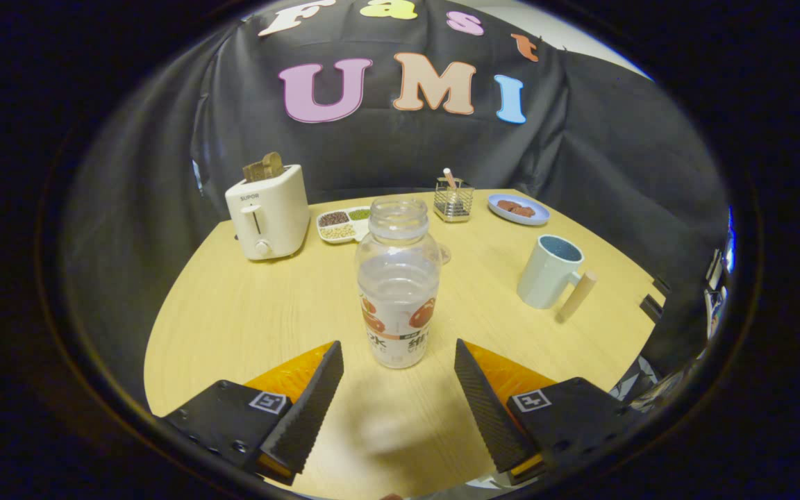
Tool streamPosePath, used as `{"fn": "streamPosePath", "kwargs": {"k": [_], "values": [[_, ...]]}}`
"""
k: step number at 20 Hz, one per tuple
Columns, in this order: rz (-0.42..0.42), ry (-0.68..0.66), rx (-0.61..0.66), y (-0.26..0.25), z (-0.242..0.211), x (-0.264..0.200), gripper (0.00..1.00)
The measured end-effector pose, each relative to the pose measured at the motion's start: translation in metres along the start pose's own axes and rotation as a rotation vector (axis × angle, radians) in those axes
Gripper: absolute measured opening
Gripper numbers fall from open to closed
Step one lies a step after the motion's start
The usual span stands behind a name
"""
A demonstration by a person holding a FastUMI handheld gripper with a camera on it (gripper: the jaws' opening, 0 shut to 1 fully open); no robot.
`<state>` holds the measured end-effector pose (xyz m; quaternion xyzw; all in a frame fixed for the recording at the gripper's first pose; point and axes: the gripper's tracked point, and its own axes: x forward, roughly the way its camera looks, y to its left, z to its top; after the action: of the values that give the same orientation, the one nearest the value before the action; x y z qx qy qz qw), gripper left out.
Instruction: Take the bottle from table, then pour the juice into the cup, finally place the bottle on the coaster
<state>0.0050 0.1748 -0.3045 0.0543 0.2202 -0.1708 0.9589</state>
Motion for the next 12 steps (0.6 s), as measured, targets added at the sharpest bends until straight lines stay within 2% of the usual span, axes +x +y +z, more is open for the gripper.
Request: {"fn": "streamPosePath", "kwargs": {"k": [7, 12], "values": [[-0.03, -0.013, -0.019, -0.006, 0.002, 0.033, 1.0], [-0.008, -0.034, -0.001, 0.002, 0.011, 0.053, 1.0]]}}
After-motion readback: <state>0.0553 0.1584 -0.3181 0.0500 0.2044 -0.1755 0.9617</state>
